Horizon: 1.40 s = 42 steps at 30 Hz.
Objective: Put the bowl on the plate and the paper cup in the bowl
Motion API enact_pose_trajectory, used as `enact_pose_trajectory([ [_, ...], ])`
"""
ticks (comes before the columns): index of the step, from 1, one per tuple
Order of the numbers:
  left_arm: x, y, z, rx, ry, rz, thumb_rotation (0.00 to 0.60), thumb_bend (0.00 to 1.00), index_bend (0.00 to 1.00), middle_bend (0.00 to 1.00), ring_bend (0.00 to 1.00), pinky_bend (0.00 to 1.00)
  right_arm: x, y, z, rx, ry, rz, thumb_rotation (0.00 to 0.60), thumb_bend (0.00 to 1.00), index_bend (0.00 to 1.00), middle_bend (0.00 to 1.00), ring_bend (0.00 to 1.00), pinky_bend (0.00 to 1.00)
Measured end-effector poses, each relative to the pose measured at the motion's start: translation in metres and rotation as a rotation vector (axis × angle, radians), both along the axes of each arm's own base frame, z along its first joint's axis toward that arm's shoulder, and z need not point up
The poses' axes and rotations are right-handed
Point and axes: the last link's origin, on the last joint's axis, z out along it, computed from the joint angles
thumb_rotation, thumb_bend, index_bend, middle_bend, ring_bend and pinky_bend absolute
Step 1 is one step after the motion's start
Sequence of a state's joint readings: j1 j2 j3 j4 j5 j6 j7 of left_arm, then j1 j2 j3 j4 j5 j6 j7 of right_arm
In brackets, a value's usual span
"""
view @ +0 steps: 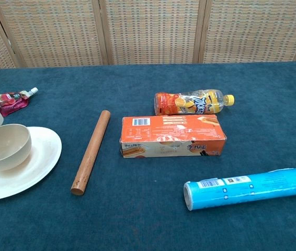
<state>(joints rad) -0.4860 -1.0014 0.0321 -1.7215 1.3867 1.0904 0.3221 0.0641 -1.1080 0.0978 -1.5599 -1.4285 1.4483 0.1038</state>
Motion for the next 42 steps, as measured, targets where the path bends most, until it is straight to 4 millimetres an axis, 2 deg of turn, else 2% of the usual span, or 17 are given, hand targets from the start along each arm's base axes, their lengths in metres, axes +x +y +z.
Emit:
enact_pose_trajectory([
  [6, -0.011, -0.003, -0.020, -0.045, 0.002, 0.020, 0.600, 0.43, 0.71, 0.00, 0.00, 0.00, 0.000, 0.000, 0.000, -0.001, -0.002, -0.002, 0.600, 0.18, 0.00, 0.00, 0.00, 0.00],
  [18, -0.013, 0.001, -0.045, -0.074, 0.016, 0.015, 0.600, 0.44, 0.67, 0.00, 0.00, 0.00, -0.001, 0.001, 0.003, -0.011, -0.009, -0.003, 0.600, 0.18, 0.00, 0.00, 0.00, 0.00],
  [21, -0.015, 0.003, -0.050, -0.071, 0.025, 0.023, 0.600, 0.40, 0.61, 0.00, 0.00, 0.00, -0.001, 0.001, 0.003, -0.013, -0.011, -0.001, 0.600, 0.18, 0.00, 0.00, 0.00, 0.00],
  [27, -0.019, 0.008, -0.053, -0.057, 0.054, 0.025, 0.600, 0.20, 0.33, 0.00, 0.00, 0.00, -0.001, 0.002, 0.004, -0.016, -0.011, 0.001, 0.600, 0.18, 0.00, 0.00, 0.00, 0.00],
  [31, -0.020, 0.009, -0.053, -0.039, 0.038, 0.034, 0.600, 0.15, 0.21, 0.00, 0.00, 0.00, 0.000, 0.002, 0.003, -0.012, -0.008, 0.000, 0.600, 0.18, 0.00, 0.00, 0.00, 0.00],
  [36, -0.013, 0.006, -0.046, -0.010, -0.065, 0.051, 0.600, 0.14, 0.14, 0.00, 0.00, 0.00, 0.001, 0.002, 0.002, -0.010, -0.007, 0.002, 0.600, 0.18, 0.00, 0.00, 0.00, 0.00],
  [42, 0.003, -0.008, -0.026, 0.082, -0.247, 0.006, 0.600, 0.14, 0.11, 0.00, 0.00, 0.00, 0.003, 0.002, 0.000, -0.006, 0.001, 0.018, 0.600, 0.18, 0.00, 0.00, 0.00, 0.00],
])
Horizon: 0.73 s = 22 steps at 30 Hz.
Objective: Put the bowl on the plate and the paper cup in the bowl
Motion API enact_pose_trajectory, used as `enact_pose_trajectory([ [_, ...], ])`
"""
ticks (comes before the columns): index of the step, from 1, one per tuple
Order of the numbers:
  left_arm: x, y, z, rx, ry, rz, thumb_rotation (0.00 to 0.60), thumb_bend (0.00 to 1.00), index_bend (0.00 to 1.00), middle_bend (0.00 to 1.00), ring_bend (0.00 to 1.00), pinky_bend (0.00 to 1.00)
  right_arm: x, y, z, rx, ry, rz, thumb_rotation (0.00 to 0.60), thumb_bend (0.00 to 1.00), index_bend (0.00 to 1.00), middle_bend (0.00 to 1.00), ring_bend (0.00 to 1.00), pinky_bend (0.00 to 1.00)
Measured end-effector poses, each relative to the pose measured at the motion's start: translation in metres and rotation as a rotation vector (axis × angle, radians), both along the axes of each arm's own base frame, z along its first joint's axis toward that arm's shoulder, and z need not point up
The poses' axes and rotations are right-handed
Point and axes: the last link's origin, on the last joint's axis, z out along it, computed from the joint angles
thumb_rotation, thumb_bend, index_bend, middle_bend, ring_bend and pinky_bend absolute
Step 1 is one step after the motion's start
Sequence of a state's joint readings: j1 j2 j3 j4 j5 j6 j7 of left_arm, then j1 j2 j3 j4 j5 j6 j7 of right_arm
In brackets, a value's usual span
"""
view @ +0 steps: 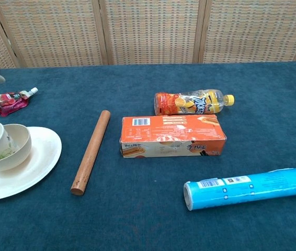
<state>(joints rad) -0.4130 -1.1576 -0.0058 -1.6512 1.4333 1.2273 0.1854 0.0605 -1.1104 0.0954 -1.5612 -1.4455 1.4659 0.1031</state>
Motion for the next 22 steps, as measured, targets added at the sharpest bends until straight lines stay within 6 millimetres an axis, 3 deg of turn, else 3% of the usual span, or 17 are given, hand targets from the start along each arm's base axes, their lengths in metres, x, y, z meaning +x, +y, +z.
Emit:
enact_pose_trajectory([
  [6, 0.005, -0.028, 0.013, 0.128, -0.092, -0.067, 0.600, 0.15, 0.11, 0.00, 0.00, 0.00, 0.003, 0.000, -0.004, 0.009, 0.014, 0.016, 0.600, 0.18, 0.00, 0.00, 0.00, 0.00],
  [12, -0.005, -0.061, 0.006, 0.193, -0.101, -0.077, 0.600, 0.11, 0.02, 0.00, 0.00, 0.00, 0.006, -0.001, -0.009, 0.031, 0.038, 0.026, 0.600, 0.18, 0.00, 0.00, 0.00, 0.00],
  [22, -0.022, -0.085, 0.000, 0.222, -0.043, -0.042, 0.600, 0.05, 0.00, 0.00, 0.00, 0.00, 0.014, -0.004, -0.024, 0.069, 0.090, 0.066, 0.600, 0.18, 0.00, 0.00, 0.00, 0.00],
])
